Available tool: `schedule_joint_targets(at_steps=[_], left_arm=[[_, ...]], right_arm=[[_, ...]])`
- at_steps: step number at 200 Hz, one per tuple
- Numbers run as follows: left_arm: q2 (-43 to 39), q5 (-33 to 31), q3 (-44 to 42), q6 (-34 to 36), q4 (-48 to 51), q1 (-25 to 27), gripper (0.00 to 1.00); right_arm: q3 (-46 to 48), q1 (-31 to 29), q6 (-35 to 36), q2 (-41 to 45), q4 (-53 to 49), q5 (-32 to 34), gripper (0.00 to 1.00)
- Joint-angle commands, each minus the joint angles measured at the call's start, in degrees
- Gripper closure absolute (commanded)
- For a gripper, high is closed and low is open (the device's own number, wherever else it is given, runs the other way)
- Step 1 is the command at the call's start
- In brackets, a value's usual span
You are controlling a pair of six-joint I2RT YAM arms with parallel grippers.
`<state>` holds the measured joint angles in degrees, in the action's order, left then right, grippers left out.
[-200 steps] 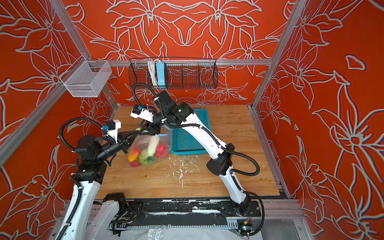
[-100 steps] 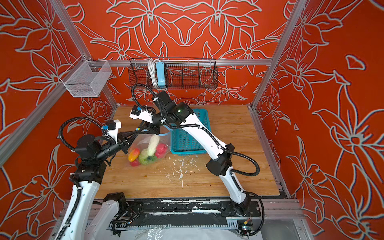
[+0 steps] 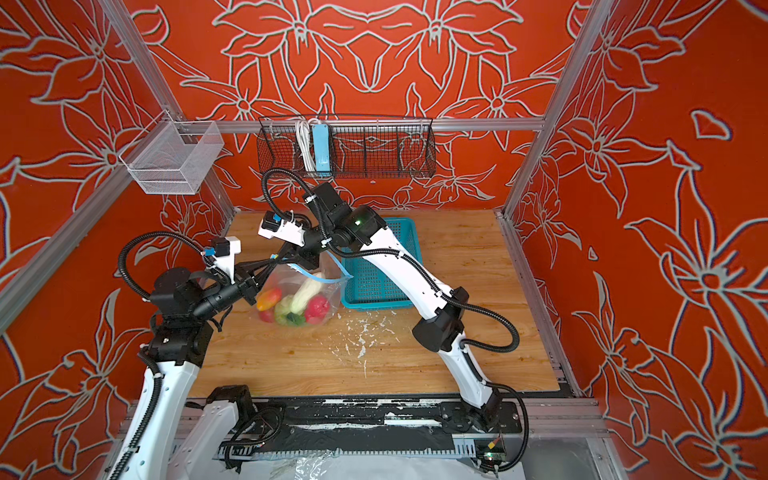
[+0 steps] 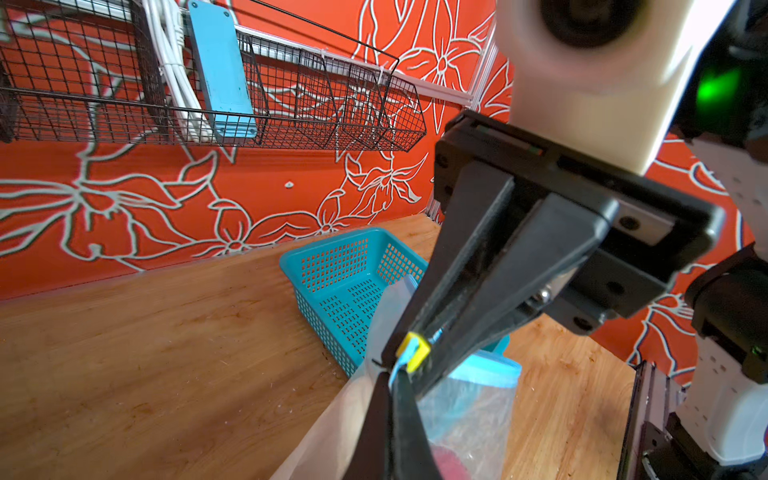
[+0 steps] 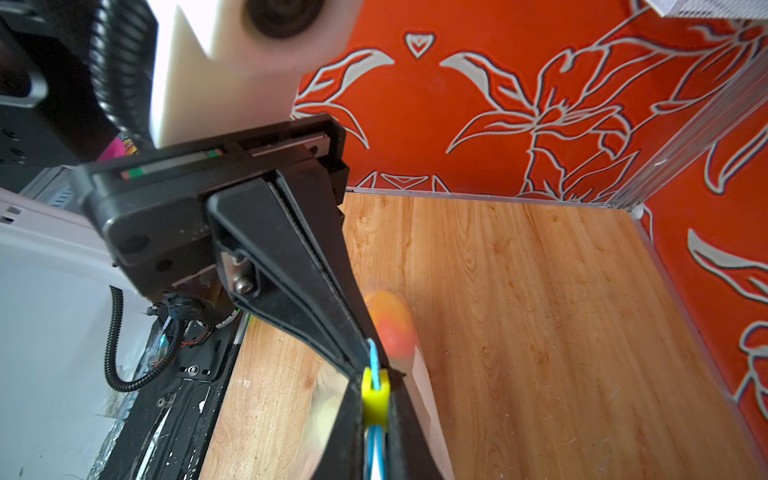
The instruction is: Place the food in the zip-top bag and seal the zipper
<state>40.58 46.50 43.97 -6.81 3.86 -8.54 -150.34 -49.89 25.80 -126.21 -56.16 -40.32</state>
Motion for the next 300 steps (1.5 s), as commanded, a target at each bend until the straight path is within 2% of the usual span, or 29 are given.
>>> schedule_joint_targets(at_steps=[1,45,118,173,213,300], left_arm=[[-1.19,-2.51,1.87,-2.13,-2.95,0.01,1.00],[-1.73,-6.18,2.56,-2.27,-2.26,0.01,1.00],[-3.70,-10.60,4.26,-3.73,-1.97,0.01,1.00],[-4.10,-17.33,4.90,-3.91,-0.13,0.01,1.00],[-4.85,-25.28,5.71,-4.24,1.44,0.01,1.00],[-3.60,-28.53,9.40,-3.55,5.66,0.01,1.00]], right_arm=[[0.49,-0.30,2.22,1.39,-1.99,2.31,0.98],[1.47,-0.50,2.54,1.75,-4.39,8.15,1.00],[4.33,-0.47,2.15,3.60,-6.15,12.64,1.00],[6.87,-0.47,1.24,5.15,-6.26,17.71,1.00],[8.58,-0.47,-0.47,6.43,-6.00,22.30,1.00],[16.15,-0.47,-4.31,11.47,-5.11,33.67,1.00]])
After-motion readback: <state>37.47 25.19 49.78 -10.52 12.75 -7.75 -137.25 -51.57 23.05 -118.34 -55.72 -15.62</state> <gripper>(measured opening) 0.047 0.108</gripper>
